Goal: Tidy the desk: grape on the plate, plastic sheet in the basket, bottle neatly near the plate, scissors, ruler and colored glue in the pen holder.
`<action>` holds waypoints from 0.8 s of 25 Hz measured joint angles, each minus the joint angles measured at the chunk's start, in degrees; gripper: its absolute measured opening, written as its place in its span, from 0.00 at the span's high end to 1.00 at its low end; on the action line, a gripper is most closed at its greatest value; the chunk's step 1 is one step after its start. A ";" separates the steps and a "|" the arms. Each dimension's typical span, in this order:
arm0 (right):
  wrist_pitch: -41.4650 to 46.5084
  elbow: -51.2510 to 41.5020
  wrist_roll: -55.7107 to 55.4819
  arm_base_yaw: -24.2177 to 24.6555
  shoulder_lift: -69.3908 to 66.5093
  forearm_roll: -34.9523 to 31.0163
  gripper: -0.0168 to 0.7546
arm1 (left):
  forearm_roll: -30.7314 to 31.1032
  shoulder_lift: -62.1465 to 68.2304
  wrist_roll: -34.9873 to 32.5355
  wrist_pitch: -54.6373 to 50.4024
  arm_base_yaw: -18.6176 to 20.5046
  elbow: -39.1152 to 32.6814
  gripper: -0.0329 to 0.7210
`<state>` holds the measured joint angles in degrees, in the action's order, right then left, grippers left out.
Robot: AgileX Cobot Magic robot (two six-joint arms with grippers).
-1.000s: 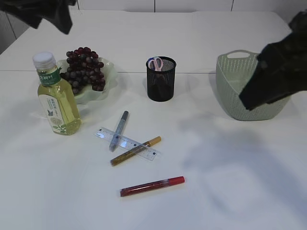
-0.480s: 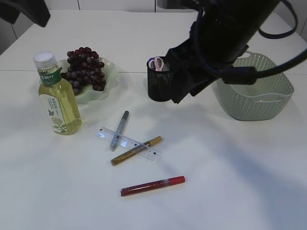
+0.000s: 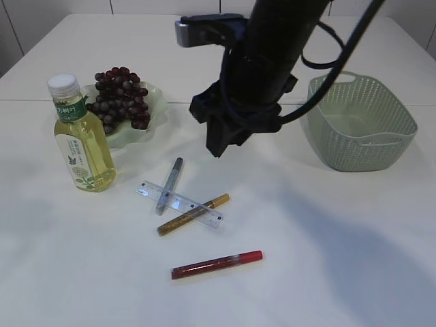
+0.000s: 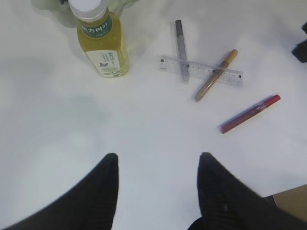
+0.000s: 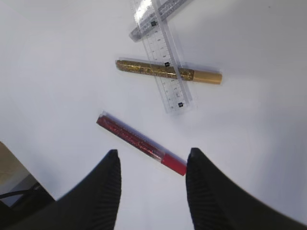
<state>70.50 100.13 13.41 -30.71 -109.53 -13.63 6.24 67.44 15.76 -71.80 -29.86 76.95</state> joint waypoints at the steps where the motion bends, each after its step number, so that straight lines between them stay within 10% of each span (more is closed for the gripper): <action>1: 0.00 1.43 0.00 -0.56 -1.63 0.81 0.51 | -0.12 -1.50 0.00 0.00 0.00 -0.74 0.45; 20: 0.00 15.26 -0.28 -3.74 -21.42 3.36 0.51 | -0.46 -8.52 -0.49 -0.44 0.00 -1.69 0.46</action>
<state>70.50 115.39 13.12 -34.45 -130.96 -10.27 5.79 58.92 15.26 -72.24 -29.86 75.27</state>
